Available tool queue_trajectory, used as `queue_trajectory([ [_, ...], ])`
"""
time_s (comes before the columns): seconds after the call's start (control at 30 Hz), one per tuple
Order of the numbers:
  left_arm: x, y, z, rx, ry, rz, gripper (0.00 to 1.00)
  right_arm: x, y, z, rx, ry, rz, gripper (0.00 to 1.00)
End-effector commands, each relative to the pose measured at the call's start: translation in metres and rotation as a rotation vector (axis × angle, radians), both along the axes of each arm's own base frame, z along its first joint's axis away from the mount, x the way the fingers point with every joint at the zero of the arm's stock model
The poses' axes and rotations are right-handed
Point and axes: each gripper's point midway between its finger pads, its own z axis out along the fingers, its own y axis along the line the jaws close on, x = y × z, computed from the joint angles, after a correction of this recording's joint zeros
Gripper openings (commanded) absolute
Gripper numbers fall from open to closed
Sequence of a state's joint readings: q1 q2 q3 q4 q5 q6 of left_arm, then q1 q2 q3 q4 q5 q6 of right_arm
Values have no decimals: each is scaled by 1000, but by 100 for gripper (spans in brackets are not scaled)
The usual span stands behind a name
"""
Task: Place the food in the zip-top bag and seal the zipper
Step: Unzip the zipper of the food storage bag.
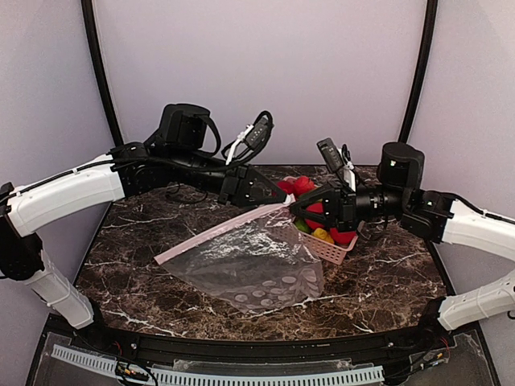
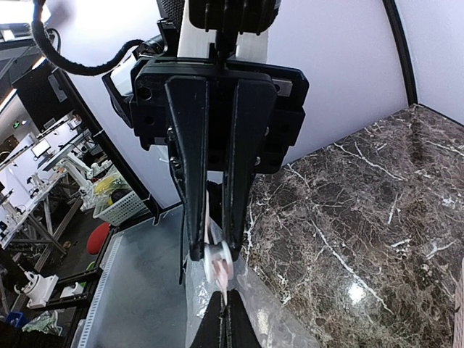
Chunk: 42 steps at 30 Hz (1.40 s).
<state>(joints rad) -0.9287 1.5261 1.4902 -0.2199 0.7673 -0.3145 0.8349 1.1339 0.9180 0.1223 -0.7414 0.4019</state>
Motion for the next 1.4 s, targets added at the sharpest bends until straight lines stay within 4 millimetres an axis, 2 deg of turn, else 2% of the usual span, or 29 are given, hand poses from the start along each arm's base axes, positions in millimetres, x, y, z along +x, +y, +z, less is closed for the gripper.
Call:
queue_trajectory([
  [0.0, -3, 6, 13, -19, -44, 16, 1, 9, -8, 7, 17, -27, -104, 0],
  [0.53, 17, 16, -3, 77, -61, 158, 1, 34, -25, 10, 12, -30, -308, 0],
  [0.93, 20, 26, -7, 119, -65, 211, 1, 57, -42, 3, -21, 5, -458, 0],
  [1.37, 28, 42, -21, 179, -55, 293, 1, 79, -65, -5, -36, 51, -576, 0],
])
